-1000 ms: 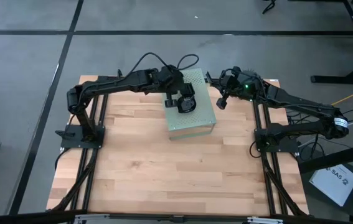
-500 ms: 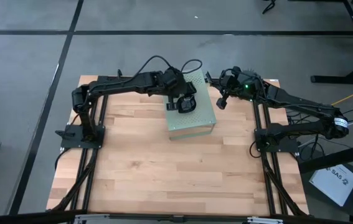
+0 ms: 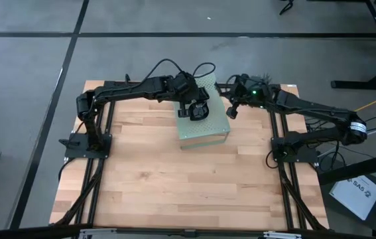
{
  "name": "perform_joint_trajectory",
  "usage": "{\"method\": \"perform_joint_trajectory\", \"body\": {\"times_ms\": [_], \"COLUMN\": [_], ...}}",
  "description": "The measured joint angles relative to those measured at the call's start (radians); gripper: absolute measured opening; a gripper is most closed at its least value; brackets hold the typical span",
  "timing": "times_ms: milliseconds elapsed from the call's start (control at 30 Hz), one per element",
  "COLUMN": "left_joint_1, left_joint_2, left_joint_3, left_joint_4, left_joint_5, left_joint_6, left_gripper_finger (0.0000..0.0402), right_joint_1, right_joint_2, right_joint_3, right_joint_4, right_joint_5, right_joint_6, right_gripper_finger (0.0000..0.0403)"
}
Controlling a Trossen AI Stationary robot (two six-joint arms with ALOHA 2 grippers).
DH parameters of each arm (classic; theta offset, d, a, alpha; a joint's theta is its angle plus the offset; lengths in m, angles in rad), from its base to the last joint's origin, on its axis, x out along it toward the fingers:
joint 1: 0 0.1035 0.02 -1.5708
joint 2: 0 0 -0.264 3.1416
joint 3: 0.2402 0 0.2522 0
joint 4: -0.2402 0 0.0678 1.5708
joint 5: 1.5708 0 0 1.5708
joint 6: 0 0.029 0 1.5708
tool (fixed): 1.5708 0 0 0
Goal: Pick & Place Mini shaped plates
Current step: Stack the black square plate on top of the black square plates on the shelf
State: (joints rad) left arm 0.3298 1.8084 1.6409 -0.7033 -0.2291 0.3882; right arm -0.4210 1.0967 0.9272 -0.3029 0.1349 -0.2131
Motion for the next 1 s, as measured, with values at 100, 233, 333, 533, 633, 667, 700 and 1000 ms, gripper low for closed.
{"method": "perform_joint_trajectory", "body": {"times_ms": [100, 233, 333, 533, 633, 667, 700, 1000], "left_joint_1": [0.0, 0.0, 0.0, -0.001, -0.001, 0.0, 0.0, 0.0], "left_joint_2": [0.0, 0.0, 0.0, 0.0, 0.0, 0.0, 0.0, -0.001], "left_joint_3": [0.0, 0.0, 0.0, 0.0, 0.0, 0.0, 0.0, 0.0], "left_joint_4": [0.0, 0.0, 0.0, 0.0, 0.0, 0.0, 0.0, 0.001], "left_joint_5": [0.0, 0.0, 0.0, 0.0, 0.004, 0.005, 0.005, 0.006], "left_joint_6": [0.0, 0.0, 0.0, 0.0, 0.0, 0.0, 0.0, 0.0], "left_gripper_finger": [0.0002, 0.0003, 0.0004, 0.0003, 0.0003, 0.0002, 0.0002, 0.0002], "right_joint_1": [0.0, -0.001, -0.017, -0.058, -0.068, -0.069, -0.068, -0.067], "right_joint_2": [0.06, 0.128, 0.156, 0.173, 0.173, 0.176, 0.182, 0.242], "right_joint_3": [0.0, 0.0, 0.0, 0.0, 0.0, 0.0, 0.0, 0.0], "right_joint_4": [0.014, 0.06, 0.102, 0.105, 0.116, 0.119, 0.127, 0.18], "right_joint_5": [-0.031, -0.049, -0.051, -0.054, -0.088, -0.092, -0.094, -0.137], "right_joint_6": [0.003, 0.002, 0.005, 0.022, 0.022, 0.022, 0.022, 0.052], "right_gripper_finger": [0.0002, 0.0002, 0.0002, 0.0002, 0.0002, 0.0002, 0.0002, 0.0001]}}
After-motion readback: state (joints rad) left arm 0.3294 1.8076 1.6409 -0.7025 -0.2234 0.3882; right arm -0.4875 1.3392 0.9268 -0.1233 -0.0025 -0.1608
